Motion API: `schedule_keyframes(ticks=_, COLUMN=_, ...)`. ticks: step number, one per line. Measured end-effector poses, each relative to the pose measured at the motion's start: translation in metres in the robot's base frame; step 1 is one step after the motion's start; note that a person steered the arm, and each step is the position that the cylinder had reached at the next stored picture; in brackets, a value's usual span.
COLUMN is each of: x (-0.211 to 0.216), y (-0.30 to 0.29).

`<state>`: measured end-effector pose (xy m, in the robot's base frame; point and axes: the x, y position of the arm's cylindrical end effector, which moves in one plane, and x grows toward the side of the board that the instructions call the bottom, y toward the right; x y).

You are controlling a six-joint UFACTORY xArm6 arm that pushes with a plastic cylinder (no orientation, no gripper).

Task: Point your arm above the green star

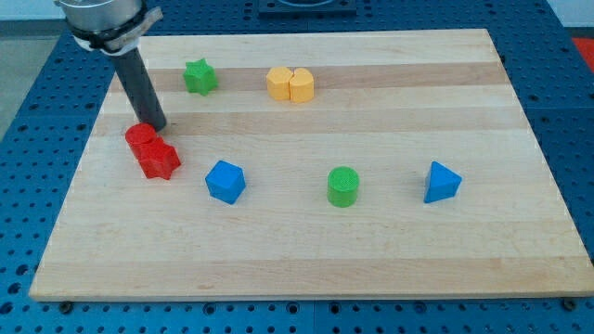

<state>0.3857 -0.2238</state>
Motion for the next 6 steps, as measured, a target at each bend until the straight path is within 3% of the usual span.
schedule_keyframes(ticks=2, x=-0.022, y=-0.081)
schedule_keyframes(ticks=3, x=-0.087, y=-0.078)
schedule_keyframes(ticks=4, x=-0.157, y=-0.056)
schedule_keyframes(ticks=6, x=-0.167, y=0.031)
